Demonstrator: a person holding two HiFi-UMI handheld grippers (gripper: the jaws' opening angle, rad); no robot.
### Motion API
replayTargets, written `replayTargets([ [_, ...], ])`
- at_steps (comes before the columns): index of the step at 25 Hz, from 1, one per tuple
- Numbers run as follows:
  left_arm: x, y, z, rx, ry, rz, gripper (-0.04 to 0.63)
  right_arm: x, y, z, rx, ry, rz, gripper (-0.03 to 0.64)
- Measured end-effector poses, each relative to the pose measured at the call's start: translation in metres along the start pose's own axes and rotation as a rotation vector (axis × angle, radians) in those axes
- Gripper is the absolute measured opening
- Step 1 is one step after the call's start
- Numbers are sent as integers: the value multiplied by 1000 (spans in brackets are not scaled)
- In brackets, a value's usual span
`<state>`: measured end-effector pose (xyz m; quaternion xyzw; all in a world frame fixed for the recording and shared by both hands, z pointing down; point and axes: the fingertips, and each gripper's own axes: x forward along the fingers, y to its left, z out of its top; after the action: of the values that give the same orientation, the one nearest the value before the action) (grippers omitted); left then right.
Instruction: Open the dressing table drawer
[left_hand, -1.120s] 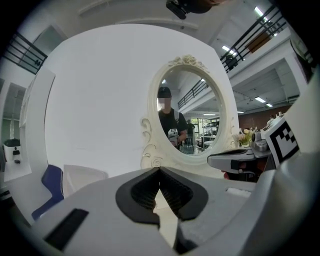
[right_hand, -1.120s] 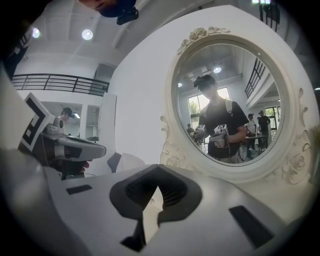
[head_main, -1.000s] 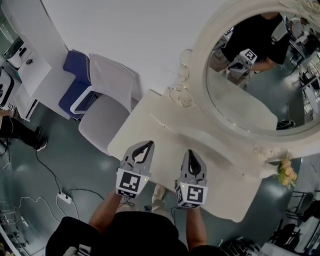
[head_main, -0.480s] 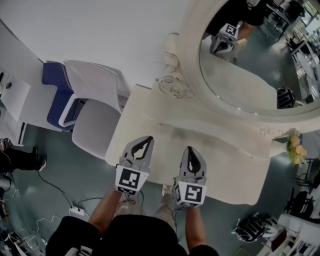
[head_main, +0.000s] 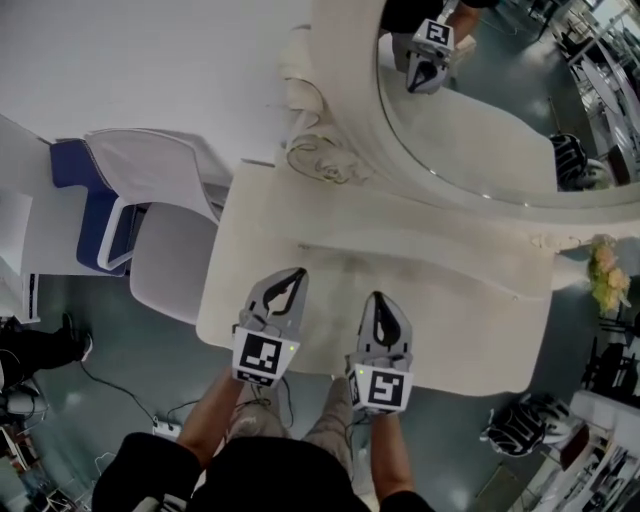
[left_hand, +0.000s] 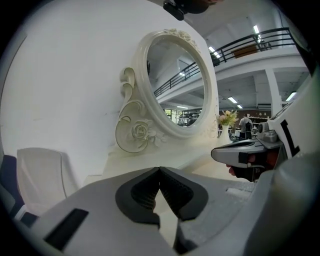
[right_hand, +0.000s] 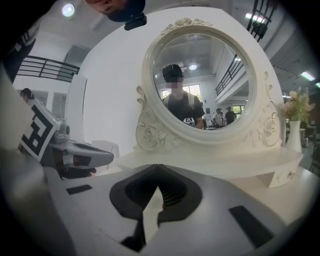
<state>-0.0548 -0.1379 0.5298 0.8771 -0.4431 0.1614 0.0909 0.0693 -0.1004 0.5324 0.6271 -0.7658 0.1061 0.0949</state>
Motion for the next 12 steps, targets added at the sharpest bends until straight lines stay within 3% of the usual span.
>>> replayTargets([
  [5,23,8,-22,10,37,21,2,10,-7,-18,10,25,-19,-2],
  [12,44,20,-49,-45,92,42,2,20,-13,-34,40,42,-32,-2],
])
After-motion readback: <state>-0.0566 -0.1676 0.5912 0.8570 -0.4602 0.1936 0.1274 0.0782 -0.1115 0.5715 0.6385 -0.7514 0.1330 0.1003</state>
